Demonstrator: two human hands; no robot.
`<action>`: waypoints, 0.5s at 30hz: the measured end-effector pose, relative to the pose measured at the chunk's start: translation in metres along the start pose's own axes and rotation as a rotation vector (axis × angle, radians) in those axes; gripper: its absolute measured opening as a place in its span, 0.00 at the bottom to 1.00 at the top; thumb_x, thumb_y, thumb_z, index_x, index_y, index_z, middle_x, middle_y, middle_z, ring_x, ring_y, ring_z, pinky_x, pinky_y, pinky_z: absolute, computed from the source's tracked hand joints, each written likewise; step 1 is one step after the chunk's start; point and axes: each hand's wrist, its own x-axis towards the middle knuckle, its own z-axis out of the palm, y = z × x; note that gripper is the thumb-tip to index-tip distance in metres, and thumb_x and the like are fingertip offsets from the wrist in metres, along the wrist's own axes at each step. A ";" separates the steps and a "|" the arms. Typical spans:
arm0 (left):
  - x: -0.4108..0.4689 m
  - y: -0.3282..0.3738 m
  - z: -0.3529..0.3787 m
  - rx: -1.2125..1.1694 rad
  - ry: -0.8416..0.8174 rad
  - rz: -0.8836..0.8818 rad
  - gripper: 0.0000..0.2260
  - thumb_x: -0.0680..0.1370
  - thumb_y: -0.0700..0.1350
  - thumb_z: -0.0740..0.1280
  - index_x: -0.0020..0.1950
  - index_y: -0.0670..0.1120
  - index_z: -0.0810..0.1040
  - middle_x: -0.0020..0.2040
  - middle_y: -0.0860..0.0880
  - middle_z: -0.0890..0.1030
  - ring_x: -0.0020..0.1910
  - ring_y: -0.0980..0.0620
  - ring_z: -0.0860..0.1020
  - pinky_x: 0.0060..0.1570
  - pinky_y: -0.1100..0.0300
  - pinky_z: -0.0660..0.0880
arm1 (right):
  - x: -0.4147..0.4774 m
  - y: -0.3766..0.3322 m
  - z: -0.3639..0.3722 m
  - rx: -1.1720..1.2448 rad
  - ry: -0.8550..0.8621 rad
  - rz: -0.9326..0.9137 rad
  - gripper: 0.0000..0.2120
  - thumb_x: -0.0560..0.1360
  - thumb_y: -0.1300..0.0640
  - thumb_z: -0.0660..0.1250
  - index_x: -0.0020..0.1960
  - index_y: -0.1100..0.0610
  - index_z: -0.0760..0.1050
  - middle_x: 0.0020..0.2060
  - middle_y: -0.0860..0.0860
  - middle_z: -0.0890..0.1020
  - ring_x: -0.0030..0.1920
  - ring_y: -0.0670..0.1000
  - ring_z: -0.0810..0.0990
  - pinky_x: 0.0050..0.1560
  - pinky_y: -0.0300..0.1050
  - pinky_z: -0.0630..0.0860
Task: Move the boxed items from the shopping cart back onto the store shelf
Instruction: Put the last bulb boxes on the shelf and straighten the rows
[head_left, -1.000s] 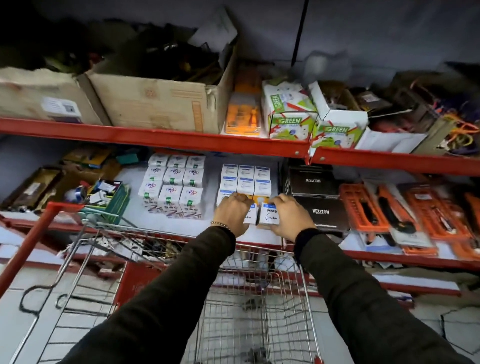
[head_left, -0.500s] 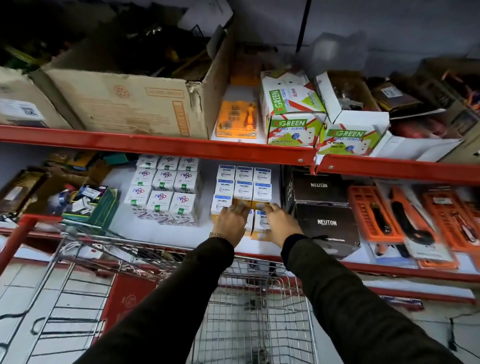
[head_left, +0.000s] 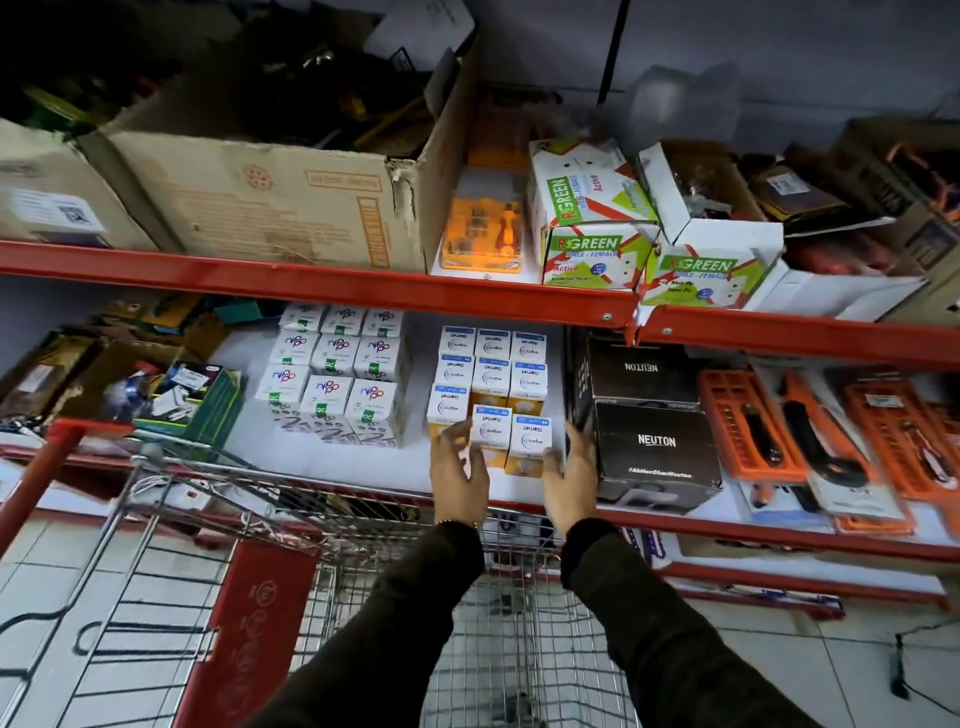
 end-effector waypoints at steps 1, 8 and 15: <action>-0.005 0.002 0.004 -0.120 0.045 -0.164 0.11 0.81 0.39 0.62 0.63 0.44 0.72 0.62 0.46 0.75 0.57 0.49 0.76 0.57 0.53 0.77 | -0.005 0.004 0.003 0.069 0.010 0.065 0.24 0.81 0.60 0.60 0.76 0.58 0.62 0.75 0.57 0.64 0.73 0.56 0.67 0.71 0.42 0.62; 0.013 -0.001 0.029 -0.550 -0.051 -0.914 0.26 0.80 0.52 0.64 0.72 0.38 0.65 0.58 0.39 0.76 0.52 0.43 0.76 0.58 0.51 0.76 | -0.002 0.032 0.028 0.477 -0.068 0.455 0.32 0.75 0.35 0.62 0.67 0.58 0.74 0.68 0.54 0.76 0.69 0.57 0.73 0.70 0.53 0.68; 0.041 -0.010 0.041 -0.411 -0.176 -0.921 0.17 0.80 0.57 0.61 0.56 0.42 0.69 0.37 0.50 0.71 0.34 0.55 0.71 0.50 0.59 0.72 | 0.027 0.041 0.033 0.653 -0.119 0.489 0.17 0.77 0.46 0.68 0.52 0.61 0.80 0.44 0.53 0.85 0.51 0.52 0.82 0.50 0.43 0.77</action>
